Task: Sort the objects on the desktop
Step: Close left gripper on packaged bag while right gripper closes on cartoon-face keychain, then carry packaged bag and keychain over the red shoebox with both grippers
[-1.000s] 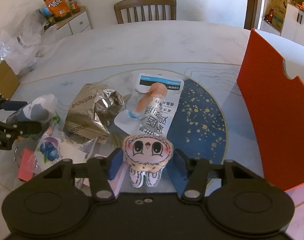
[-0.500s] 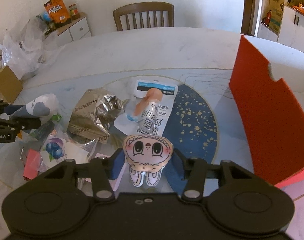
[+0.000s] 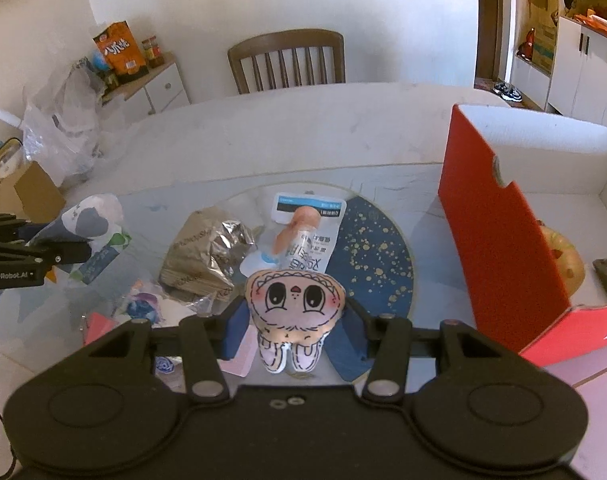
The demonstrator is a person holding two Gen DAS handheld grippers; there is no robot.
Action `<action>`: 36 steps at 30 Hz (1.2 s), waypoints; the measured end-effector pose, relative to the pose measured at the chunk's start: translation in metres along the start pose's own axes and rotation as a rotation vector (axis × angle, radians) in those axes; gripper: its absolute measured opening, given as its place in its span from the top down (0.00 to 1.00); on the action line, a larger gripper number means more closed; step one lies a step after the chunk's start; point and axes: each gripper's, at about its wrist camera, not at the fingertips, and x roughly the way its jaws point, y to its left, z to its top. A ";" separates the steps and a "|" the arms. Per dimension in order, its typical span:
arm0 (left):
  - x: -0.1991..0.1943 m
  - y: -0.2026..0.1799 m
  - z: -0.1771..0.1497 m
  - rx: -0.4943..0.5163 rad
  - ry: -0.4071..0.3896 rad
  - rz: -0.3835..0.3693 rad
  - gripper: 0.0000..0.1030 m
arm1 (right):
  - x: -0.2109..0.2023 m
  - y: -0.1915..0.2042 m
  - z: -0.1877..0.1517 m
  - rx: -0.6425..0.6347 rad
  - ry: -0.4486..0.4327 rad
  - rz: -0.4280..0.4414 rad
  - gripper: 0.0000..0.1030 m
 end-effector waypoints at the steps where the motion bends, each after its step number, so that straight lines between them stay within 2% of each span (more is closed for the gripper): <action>1: -0.002 -0.002 0.001 -0.001 -0.003 0.000 0.51 | -0.003 0.000 0.000 0.000 -0.003 0.001 0.52; 19: -0.037 -0.066 0.038 0.021 -0.030 -0.051 0.51 | -0.055 -0.025 0.004 0.002 -0.029 -0.031 0.52; 36: -0.039 -0.147 0.086 0.050 -0.081 -0.094 0.51 | -0.097 -0.092 0.019 -0.014 -0.099 -0.089 0.52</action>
